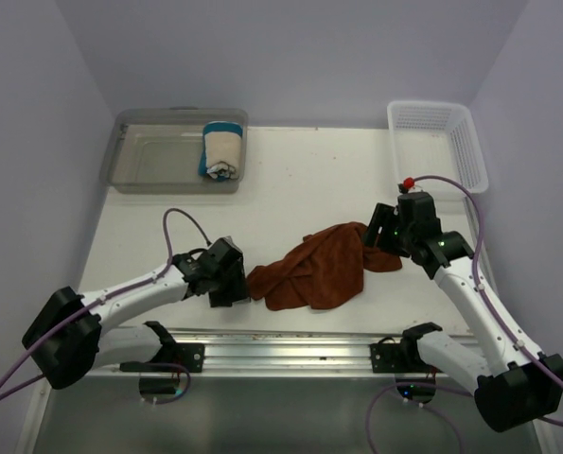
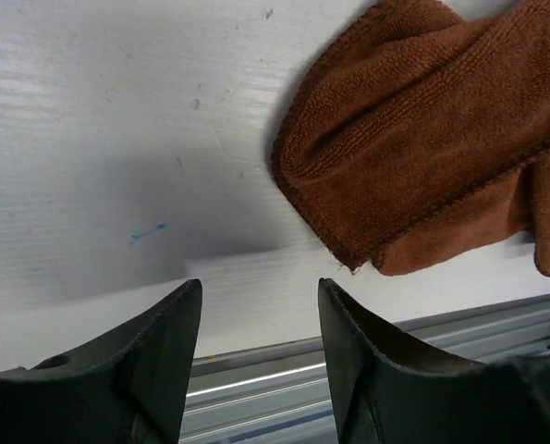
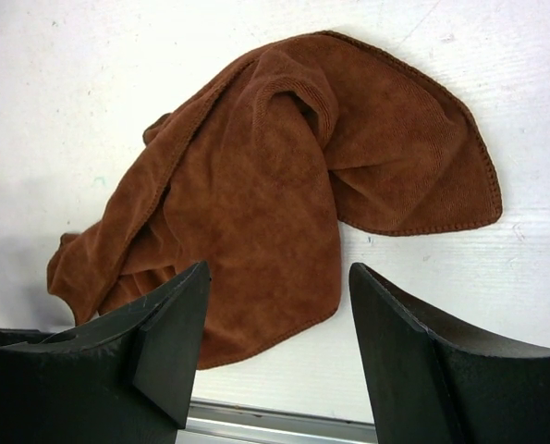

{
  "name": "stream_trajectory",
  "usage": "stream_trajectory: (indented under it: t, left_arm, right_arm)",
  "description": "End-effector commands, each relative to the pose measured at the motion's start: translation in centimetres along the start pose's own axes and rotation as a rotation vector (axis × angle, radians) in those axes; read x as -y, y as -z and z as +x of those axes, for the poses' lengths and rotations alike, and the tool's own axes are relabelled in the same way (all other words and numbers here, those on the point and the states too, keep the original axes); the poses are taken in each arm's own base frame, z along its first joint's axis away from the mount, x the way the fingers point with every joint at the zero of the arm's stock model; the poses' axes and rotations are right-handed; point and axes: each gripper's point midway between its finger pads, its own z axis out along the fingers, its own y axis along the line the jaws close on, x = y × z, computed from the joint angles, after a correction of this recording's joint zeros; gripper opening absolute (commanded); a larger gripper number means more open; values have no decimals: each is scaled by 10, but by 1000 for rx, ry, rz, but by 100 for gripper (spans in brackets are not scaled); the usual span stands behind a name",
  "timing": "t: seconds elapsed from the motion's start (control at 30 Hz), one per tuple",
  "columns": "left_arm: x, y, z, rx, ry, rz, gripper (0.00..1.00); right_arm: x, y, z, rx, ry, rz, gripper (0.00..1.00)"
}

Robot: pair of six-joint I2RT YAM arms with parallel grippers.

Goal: Roll the towels
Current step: Move the towel to the center of the board, then flatten the towel

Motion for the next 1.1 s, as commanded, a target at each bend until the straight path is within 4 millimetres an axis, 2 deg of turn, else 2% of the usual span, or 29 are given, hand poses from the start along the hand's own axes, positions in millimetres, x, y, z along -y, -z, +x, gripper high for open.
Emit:
stream_trajectory:
  t: [0.0,0.03,0.2,0.4,0.57,0.7,0.77,0.8,0.83,0.9,0.97,1.0,1.03,1.07]
  left_arm:
    - [28,5,-5,40,94,141,58]
    - [37,8,-8,55,93,191,58]
    - [54,3,-3,8,76,262,60]
    - [59,-12,5,-52,90,267,61]
    - [57,-17,0,-32,93,238,58]
    - [51,-21,-4,-25,104,179,43]
    - [47,-21,-5,-19,106,151,32]
    - [46,-19,-10,3,107,140,25]
    - [46,-15,-13,18,105,135,13]
    - [46,-7,-25,68,101,120,0]
    - [43,8,-46,161,65,105,0]
    - [54,22,-61,214,48,126,0]
    - [50,33,-67,238,32,96,0]
    - [44,43,-81,300,2,49,0]
  right_arm:
    - [-2,-1,1,0,19,-12,66]
    - [-1,-2,2,-5,16,-11,66]
    - [-1,-6,7,-21,12,-16,66]
    - [1,-5,9,-25,11,-10,66]
    - [4,-7,16,-35,4,-6,66]
    - [4,-7,17,-39,-1,-11,66]
    - [4,-6,17,-37,-1,-12,66]
    - [3,-6,17,-39,0,-14,66]
    - [4,-6,17,-38,3,-10,66]
    - [7,-7,18,-39,5,3,66]
    - [14,-4,15,-28,25,45,67]
    - [19,-2,13,-18,39,69,67]
    - [22,0,11,-9,50,86,67]
    - [27,2,7,4,56,113,68]
